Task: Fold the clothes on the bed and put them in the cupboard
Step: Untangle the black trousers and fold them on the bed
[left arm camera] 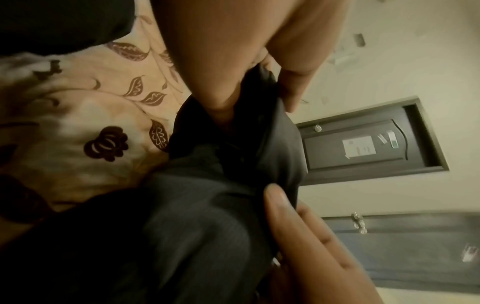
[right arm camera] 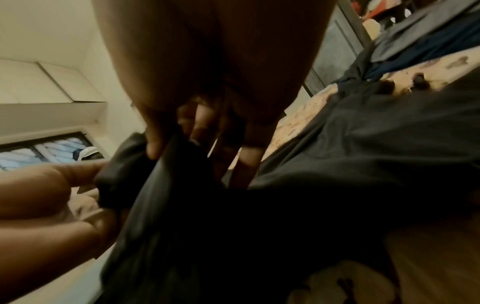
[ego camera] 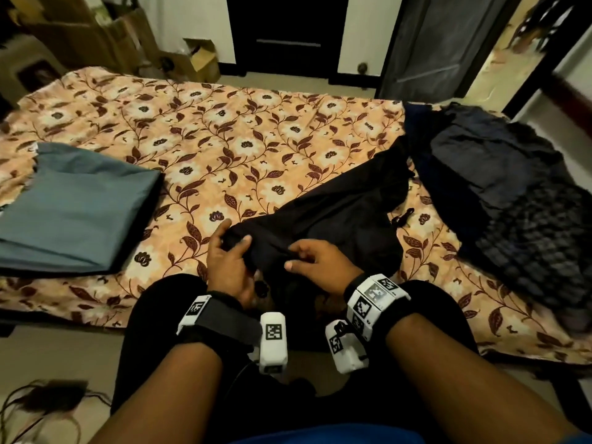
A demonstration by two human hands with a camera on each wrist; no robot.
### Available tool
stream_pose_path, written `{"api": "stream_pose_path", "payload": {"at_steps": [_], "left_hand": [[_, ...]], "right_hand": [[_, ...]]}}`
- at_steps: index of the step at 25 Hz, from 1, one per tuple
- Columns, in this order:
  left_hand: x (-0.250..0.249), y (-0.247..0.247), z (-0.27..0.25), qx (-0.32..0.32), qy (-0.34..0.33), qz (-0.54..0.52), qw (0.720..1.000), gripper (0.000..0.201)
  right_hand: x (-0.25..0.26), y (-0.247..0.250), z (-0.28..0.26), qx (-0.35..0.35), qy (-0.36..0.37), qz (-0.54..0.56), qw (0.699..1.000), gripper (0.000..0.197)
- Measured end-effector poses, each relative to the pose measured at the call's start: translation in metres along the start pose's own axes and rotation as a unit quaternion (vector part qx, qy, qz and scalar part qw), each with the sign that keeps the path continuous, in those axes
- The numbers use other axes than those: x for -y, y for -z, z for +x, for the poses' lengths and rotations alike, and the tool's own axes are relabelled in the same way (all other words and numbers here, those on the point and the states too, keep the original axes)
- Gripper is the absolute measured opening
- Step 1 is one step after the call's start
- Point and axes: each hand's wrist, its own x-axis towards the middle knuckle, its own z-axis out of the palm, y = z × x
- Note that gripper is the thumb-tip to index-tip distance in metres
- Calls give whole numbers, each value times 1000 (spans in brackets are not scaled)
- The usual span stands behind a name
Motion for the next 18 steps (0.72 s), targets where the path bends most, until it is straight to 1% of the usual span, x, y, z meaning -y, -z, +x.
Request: {"api": "stream_pose_path", "payload": {"at_steps": [1, 2, 3, 4, 5, 6, 7, 8, 9, 10, 11, 12, 13, 14, 15, 16, 17, 18], "left_hand": [[-1, 3, 11, -66, -18, 46, 997, 54], [-1, 11, 26, -137, -21, 79, 987, 61], [-2, 17, 37, -177, 16, 86, 980, 74], [0, 21, 47, -191, 81, 85, 975, 87], [-1, 18, 47, -184, 120, 121, 968, 93], [3, 13, 44, -159, 111, 201, 960, 87], [10, 4, 38, -116, 66, 280, 951, 69], [18, -7, 28, -47, 19, 327, 944, 45], [30, -19, 16, 51, 4, 351, 935, 28], [38, -27, 5, 155, 14, 382, 911, 24], [51, -34, -3, 232, 37, 433, 870, 34], [66, -36, -1, 275, 40, 487, 828, 56], [74, -41, -2, 289, 22, 548, 785, 76], [80, -44, -1, 300, -2, 567, 767, 80], [80, -51, 1, 289, -13, 541, 790, 66], [73, -54, 5, 272, -10, 473, 838, 41], [62, -55, 13, 227, 23, 393, 891, 23], [48, -53, 28, 143, 49, 315, 937, 19]], "right_hand": [[-1, 8, -1, 17, -10, 0, 1000, 19], [-8, 19, 1, -11, -37, -10, 999, 22], [-19, 33, 6, -84, -80, -33, 993, 26], [-32, 47, 11, -166, -141, -61, 974, 32], [-44, 59, 13, -227, -212, -80, 947, 40], [-55, 68, 14, -256, -281, -65, 923, 50], [-62, 72, 14, -263, -339, -27, 903, 62], [-70, 71, 15, -255, -379, 12, 890, 71], [-74, 69, 17, -239, -396, 36, 886, 75], [-76, 66, 17, -223, -397, 46, 889, 73], [-76, 64, 18, -205, -389, 50, 897, 66], [-70, 62, 19, -208, -354, 80, 908, 53], [-58, 58, 19, -221, -298, 132, 919, 40], [-47, 56, 20, -217, -230, 187, 930, 30], [-34, 56, 22, -188, -167, 219, 943, 31], [-20, 56, 21, -144, -114, 225, 957, 41], [-14, 59, 21, -102, -85, 215, 968, 53], [-16, 62, 23, -77, -79, 201, 973, 58]]}}
